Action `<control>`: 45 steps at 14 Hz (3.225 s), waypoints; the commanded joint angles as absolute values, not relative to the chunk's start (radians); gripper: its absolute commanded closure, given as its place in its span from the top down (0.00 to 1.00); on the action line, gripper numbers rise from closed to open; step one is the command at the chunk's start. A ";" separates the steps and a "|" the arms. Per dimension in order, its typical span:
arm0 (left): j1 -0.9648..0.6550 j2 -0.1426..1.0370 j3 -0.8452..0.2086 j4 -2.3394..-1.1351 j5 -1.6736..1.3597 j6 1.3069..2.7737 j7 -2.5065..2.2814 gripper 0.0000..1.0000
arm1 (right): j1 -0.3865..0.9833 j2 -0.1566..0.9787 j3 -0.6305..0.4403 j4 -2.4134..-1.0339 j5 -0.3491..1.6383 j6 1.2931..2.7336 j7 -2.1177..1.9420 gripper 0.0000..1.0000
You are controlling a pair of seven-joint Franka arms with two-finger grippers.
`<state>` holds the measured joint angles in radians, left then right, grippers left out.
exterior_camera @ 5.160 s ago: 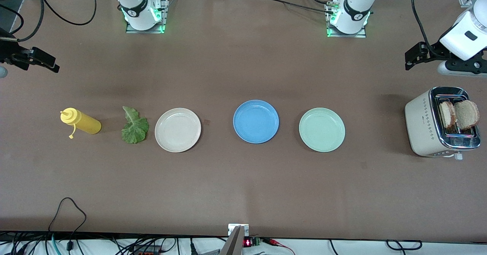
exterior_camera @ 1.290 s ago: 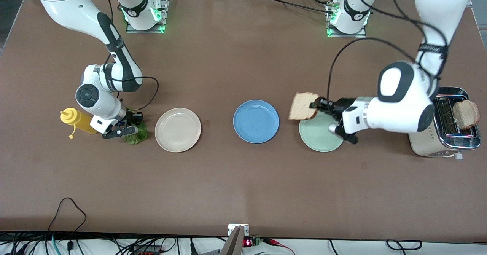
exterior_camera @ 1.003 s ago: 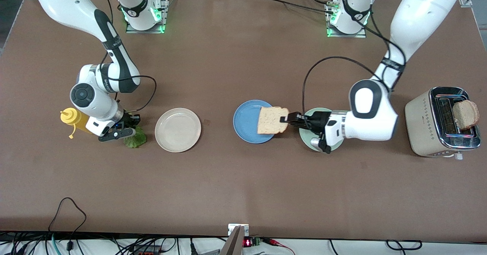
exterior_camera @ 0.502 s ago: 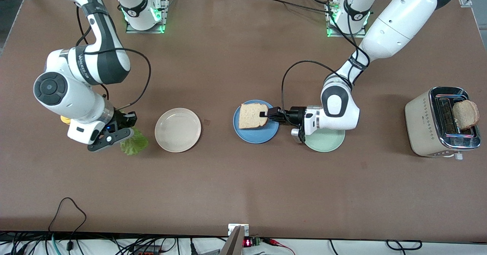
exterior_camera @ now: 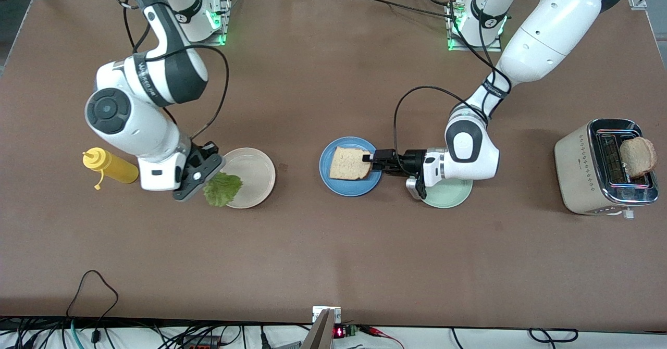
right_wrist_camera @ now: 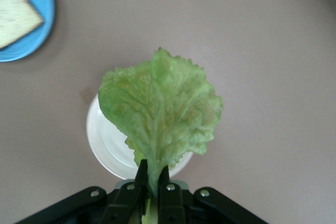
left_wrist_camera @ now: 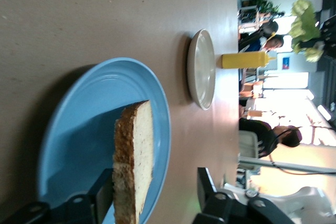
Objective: Make sandwich in blue plate with both arms
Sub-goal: 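Release the toast on the blue plate while the right gripper carries lettuce, then lower the lettuce onto the toast while the left gripper returns to toaster, then open the right gripper and move it to the yellow mustard bottle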
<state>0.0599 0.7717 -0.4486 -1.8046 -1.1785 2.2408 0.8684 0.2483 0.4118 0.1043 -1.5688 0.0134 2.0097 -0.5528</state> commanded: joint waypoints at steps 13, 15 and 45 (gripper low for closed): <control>0.094 0.403 -0.261 -1.691 -0.052 1.529 0.254 1.00 | 0.606 0.875 0.115 -1.171 0.109 2.322 -0.989 0.00; 0.086 0.399 -0.275 -1.611 0.067 1.409 0.159 1.00 | 0.636 0.945 0.115 -1.122 0.110 2.387 -1.005 0.00; 0.172 -0.058 -0.206 -1.686 0.045 1.640 0.025 1.00 | 0.674 0.787 0.114 -1.198 0.156 2.007 -0.902 1.00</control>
